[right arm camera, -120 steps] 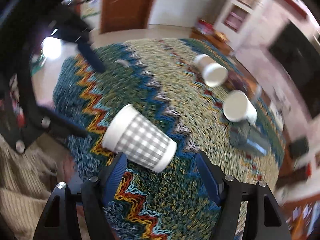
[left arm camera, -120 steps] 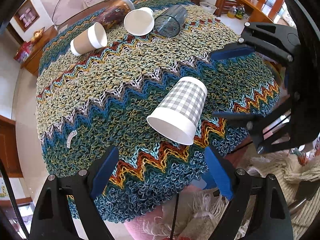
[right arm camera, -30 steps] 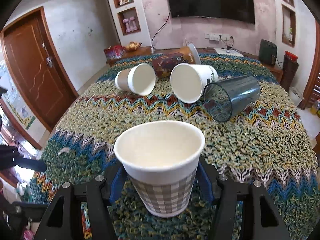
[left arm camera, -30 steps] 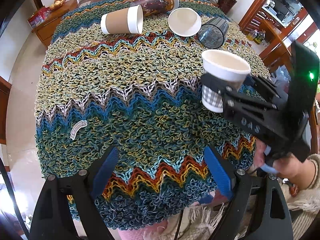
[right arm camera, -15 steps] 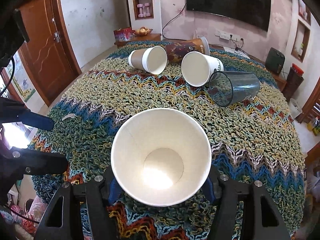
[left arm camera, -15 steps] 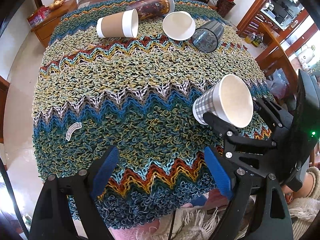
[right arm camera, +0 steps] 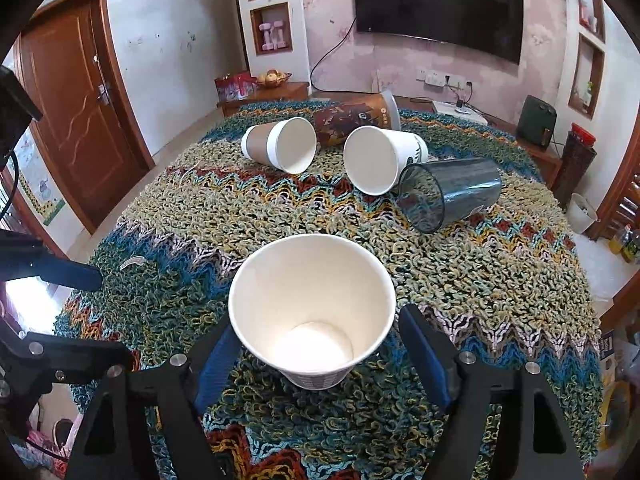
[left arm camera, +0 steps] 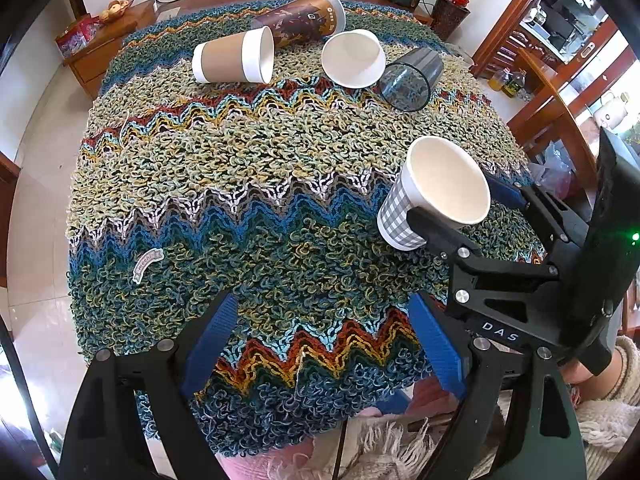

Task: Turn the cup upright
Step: 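Lower the upright checkered cup onto the blanket with the right tool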

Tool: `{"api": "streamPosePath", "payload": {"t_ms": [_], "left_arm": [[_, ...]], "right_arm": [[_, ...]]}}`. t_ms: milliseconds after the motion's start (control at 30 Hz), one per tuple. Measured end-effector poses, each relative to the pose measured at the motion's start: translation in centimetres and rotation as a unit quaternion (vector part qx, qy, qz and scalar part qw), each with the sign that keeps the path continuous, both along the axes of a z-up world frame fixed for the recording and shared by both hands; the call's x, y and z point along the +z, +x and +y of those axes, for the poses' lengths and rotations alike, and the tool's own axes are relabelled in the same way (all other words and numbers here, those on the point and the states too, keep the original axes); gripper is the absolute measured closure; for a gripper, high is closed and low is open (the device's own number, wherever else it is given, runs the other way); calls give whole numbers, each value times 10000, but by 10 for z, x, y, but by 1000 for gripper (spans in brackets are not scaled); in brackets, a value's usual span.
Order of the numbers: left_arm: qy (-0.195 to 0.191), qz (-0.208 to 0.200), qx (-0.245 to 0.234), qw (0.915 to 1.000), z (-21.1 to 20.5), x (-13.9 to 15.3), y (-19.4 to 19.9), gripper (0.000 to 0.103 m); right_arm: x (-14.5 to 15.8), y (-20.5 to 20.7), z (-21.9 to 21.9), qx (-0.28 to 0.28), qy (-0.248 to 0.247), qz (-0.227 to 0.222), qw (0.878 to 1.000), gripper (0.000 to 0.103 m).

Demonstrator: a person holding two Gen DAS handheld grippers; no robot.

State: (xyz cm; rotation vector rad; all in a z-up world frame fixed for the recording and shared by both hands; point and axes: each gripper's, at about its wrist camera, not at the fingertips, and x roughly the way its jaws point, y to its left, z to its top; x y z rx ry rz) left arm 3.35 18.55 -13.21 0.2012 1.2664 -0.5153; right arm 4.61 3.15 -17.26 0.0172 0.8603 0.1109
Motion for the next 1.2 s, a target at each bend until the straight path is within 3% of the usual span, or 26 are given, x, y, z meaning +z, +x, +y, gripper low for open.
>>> {"api": "streamPosePath", "payload": {"t_ms": [367, 867, 1200], "left_arm": [[-6, -44, 2, 10000, -4, 6, -2, 14], [-158, -262, 60, 9995, -8, 32, -15, 14], [-168, -670, 337, 9970, -12, 61, -27, 14]], "right_arm": [[8, -9, -2, 57, -6, 2, 10000, 24], [48, -39, -7, 221, 147, -116, 9996, 24], [94, -50, -17, -412, 92, -35, 9991, 24]]}}
